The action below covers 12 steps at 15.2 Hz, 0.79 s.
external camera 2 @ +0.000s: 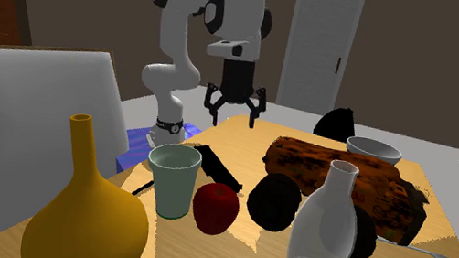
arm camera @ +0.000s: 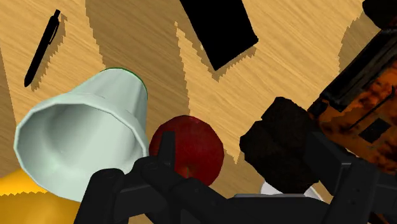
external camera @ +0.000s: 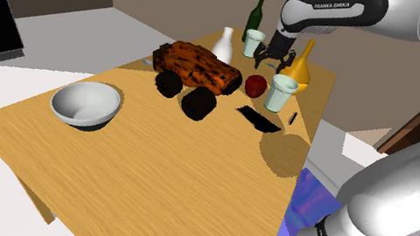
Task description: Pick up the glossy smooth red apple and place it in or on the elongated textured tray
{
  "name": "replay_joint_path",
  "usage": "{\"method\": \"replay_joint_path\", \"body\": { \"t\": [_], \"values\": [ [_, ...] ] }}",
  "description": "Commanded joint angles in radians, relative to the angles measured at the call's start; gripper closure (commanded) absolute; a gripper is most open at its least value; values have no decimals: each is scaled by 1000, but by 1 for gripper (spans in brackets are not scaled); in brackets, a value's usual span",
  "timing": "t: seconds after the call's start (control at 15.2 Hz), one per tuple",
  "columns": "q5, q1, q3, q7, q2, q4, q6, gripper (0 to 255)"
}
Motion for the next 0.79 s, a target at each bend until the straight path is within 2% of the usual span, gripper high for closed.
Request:
{"method": "replay_joint_path", "body": {
  "t": [0.0,0.53,0.73],
  "values": [
    [-11,-9,-8,38,69,50,17,0],
    [-31,-43,-55,163,359,343,-1,0],
    [-30,-44,-57,165,374,335,21,0]
  ]
}}
